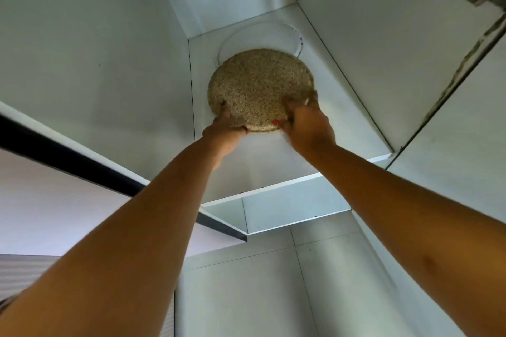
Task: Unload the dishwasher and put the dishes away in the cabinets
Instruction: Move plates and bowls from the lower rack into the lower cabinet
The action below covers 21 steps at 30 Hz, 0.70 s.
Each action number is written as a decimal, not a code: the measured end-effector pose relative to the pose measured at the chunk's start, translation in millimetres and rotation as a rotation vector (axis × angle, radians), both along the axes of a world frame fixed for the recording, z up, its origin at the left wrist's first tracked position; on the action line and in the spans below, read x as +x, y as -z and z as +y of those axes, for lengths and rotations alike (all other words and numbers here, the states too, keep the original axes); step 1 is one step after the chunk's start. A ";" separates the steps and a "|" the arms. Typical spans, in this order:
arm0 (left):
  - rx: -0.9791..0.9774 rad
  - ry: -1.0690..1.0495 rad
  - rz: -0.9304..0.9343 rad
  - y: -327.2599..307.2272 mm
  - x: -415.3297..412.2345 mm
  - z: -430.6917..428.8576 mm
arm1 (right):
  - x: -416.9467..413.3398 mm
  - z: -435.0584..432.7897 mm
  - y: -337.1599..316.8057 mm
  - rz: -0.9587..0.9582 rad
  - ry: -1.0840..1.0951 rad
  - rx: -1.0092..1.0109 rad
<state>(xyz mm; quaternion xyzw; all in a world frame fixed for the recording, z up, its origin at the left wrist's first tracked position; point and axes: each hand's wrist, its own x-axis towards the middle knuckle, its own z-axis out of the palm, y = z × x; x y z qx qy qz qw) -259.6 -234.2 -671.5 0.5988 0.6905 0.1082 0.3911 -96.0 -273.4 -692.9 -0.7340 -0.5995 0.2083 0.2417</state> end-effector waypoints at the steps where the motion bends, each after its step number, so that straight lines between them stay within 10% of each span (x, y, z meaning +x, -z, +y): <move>1: -0.010 0.084 0.089 -2.0 -0.8 1.1 | 0.8 4.6 -1.1 -0.075 -0.010 -0.010; 7: 0.062 0.440 0.509 -9.3 10.3 1.8 | 3.6 44.7 -7.0 0.185 0.246 -0.040; 13: 0.040 0.615 0.726 -15.7 7.6 12.1 | 15.5 54.1 -2.5 -0.226 -0.078 -0.071; 21: 0.002 0.637 0.768 -27.3 10.1 20.6 | 23.1 64.1 1.7 -0.271 -0.157 -0.098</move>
